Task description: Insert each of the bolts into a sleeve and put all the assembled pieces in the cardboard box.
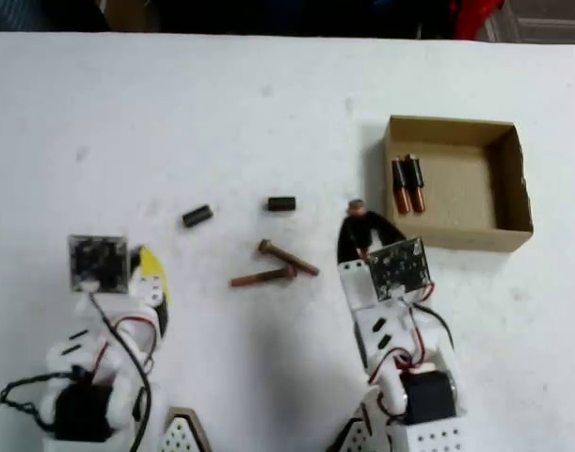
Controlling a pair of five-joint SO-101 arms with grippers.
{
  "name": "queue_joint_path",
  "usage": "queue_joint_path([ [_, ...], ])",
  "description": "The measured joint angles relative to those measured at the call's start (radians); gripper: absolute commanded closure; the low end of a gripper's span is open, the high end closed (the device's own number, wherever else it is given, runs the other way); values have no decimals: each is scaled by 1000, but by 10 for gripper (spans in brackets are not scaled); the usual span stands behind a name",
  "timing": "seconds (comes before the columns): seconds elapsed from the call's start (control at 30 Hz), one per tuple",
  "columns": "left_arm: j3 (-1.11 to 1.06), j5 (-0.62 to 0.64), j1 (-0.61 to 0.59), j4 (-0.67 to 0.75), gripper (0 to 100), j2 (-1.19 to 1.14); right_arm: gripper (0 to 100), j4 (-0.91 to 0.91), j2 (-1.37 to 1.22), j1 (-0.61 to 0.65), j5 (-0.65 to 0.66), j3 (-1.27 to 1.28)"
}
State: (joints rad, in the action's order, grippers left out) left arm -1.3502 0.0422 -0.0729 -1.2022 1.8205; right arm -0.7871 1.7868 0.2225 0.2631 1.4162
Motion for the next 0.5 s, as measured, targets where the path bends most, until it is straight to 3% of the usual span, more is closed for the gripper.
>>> queue_joint_path([
  [0.17,-100,0,0,0,980,0,982,-130,2,-43,29,-144],
  [0.33,-206,0,0,0,980,0,983,-130,2,-146,35,-227],
  [0.5,-298,0,0,0,980,-5,982,-130,-112,-163,35,-298],
])
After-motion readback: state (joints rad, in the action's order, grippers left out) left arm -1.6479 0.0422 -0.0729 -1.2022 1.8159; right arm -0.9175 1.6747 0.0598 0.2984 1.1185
